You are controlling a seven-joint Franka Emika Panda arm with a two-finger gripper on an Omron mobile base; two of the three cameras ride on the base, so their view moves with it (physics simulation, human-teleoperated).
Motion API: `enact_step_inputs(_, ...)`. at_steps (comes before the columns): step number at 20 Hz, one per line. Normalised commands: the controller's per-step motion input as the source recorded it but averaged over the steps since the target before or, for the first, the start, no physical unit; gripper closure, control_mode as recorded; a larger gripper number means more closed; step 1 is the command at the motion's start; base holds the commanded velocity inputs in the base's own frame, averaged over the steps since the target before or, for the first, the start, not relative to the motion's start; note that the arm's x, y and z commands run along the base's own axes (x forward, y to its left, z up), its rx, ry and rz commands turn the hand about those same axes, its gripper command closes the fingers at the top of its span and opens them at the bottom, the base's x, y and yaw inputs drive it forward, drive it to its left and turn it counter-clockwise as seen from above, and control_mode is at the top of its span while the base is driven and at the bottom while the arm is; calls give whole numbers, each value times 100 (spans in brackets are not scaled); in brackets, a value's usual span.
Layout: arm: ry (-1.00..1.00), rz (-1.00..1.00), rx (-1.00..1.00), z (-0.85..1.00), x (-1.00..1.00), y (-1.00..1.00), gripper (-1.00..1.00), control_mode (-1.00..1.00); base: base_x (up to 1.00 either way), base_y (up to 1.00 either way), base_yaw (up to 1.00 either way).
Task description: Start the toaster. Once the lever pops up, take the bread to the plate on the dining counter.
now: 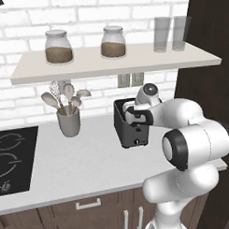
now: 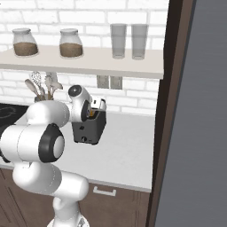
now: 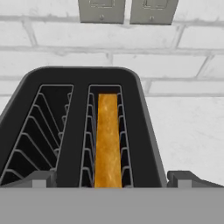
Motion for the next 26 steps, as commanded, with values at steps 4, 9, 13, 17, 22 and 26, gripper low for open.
enact_step_inputs(4,-5,0,0,0,0,3,-100,-100,0,0,0)
enact_step_inputs(9,-3,0,0,0,0,0,100,-100,0,0,0)
enact_step_inputs(13,0,0,0,0,0,0,100,-100,0,0,0)
enact_step_inputs(17,0,0,0,0,0,0,100,-100,0,0,0)
enact_step_inputs(22,0,0,1,0,0,0,100,-100,0,0,0)
enact_step_inputs(26,-1,0,5,3,0,0,100,-100,0,0,0)
